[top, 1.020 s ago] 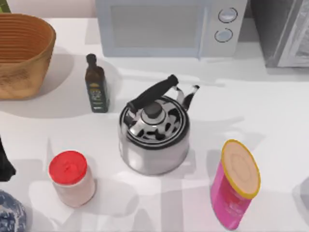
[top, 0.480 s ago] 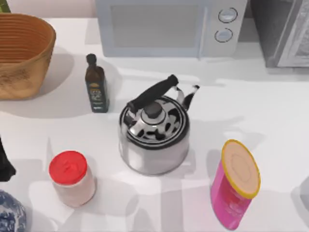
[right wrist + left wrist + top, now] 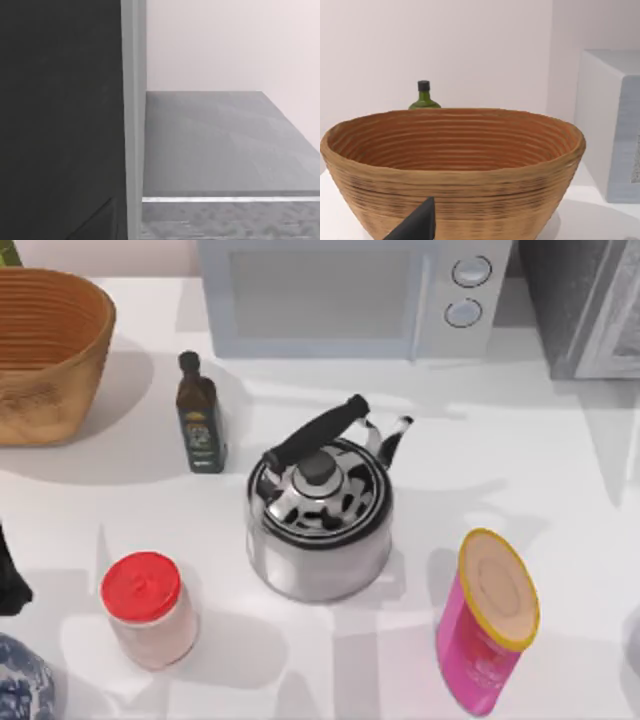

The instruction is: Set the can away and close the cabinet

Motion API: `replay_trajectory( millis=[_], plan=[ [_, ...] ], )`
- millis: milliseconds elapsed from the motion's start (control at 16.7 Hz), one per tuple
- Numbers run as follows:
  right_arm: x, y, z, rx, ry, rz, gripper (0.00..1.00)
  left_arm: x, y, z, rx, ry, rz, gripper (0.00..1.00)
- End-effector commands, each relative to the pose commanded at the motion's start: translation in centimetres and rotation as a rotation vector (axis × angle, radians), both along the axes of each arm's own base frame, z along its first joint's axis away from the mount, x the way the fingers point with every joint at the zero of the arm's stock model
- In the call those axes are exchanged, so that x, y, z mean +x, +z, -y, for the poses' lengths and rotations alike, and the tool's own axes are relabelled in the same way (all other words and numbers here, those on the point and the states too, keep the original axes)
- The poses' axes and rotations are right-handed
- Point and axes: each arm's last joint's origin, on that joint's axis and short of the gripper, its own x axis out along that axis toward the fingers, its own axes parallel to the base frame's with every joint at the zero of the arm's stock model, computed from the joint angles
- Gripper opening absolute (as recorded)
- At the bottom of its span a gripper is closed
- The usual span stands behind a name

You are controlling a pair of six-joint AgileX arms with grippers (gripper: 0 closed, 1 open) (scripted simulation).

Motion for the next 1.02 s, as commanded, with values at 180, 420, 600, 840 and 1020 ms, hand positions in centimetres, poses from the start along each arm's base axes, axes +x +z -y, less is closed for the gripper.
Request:
replay_trajectory(
  millis=[180, 420, 600, 840, 1020],
  plan=[
    [2.1, -0.1, -6.2, 0.009, -0.002, -0.003, 1.00, 0.0, 0.0, 0.0, 0.000, 0.000, 0.000, 1.00],
    [1.9, -0.5, -14.4, 0.016, -0.006, -0.015, 1.00, 0.0, 0.0, 0.0, 0.000, 0.000, 0.000, 1.00],
    [0.5, -0.8, -18.5, 0.016, -0.007, -0.022, 1.00, 0.0, 0.0, 0.0, 0.000, 0.000, 0.000, 1.00],
    [-0.8, -0.9, -20.7, 0.016, -0.006, -0.024, 1.00, 0.0, 0.0, 0.0, 0.000, 0.000, 0.000, 1.00],
    [-0.8, -0.9, -20.7, 0.016, -0.006, -0.024, 1.00, 0.0, 0.0, 0.0, 0.000, 0.000, 0.000, 1.00]
  ],
)
